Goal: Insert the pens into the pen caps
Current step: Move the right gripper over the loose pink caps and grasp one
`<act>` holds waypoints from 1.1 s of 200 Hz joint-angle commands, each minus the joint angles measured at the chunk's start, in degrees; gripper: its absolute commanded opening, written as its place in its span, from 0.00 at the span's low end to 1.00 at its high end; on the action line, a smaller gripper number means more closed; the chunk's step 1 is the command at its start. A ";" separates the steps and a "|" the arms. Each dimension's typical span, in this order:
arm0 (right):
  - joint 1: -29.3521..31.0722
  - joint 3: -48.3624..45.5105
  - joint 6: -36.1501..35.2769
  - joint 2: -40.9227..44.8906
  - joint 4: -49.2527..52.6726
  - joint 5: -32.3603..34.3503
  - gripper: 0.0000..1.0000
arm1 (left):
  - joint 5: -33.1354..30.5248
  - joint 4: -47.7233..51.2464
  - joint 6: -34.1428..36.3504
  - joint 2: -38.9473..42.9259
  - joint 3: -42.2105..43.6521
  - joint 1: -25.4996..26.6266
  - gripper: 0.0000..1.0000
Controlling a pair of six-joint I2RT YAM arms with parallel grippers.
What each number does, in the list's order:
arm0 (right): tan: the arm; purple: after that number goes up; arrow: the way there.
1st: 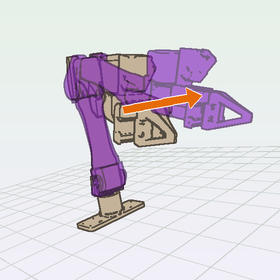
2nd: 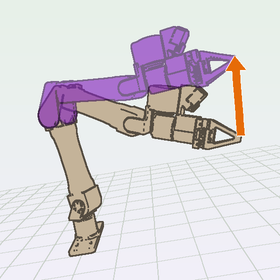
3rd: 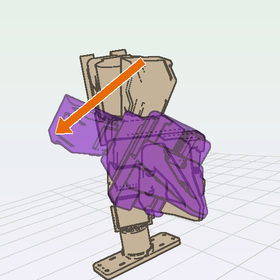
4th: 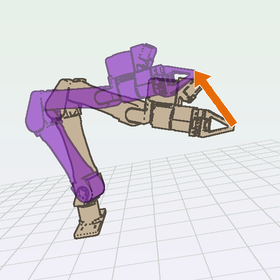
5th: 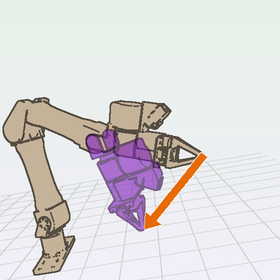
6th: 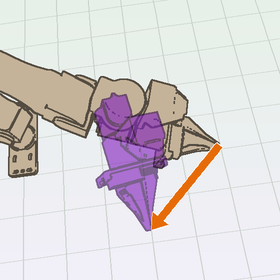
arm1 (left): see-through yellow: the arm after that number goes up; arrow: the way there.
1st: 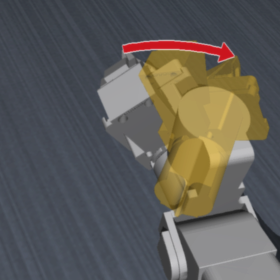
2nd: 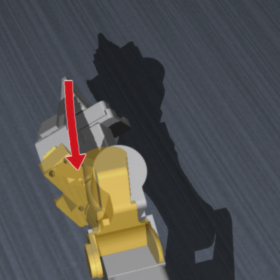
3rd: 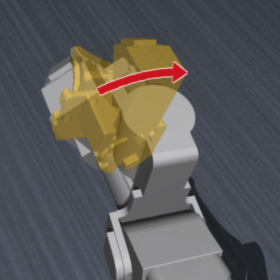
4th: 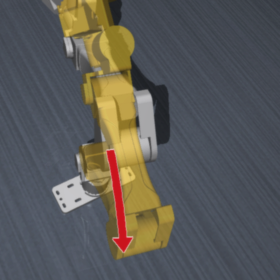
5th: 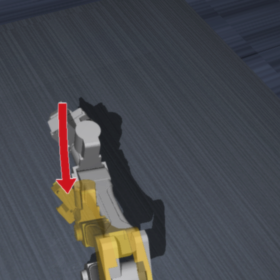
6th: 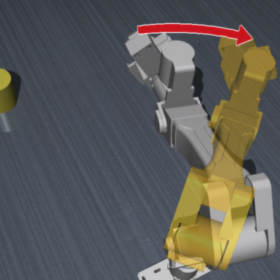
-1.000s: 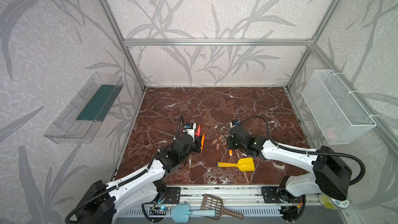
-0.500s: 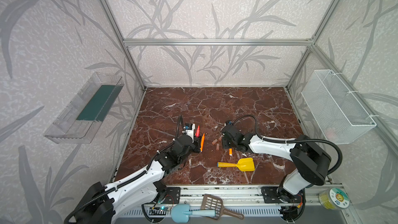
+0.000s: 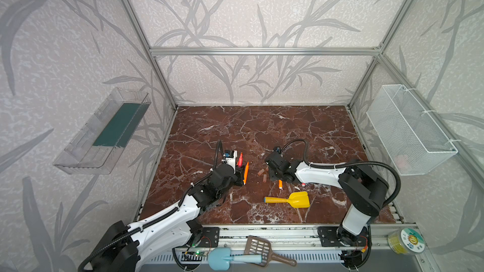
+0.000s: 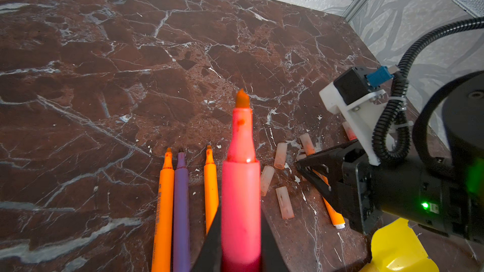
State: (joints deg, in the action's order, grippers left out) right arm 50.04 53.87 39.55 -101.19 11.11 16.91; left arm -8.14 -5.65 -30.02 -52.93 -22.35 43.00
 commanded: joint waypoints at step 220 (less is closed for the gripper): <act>0.50 0.82 1.65 -1.38 2.05 2.41 0.20 | -0.17 0.73 -0.30 2.30 0.06 -0.22 0.00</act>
State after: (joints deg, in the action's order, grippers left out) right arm 50.15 55.92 40.58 -103.44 11.86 19.44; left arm -8.08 -5.56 -30.04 -51.62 -22.33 43.00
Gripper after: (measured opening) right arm 0.217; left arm 0.158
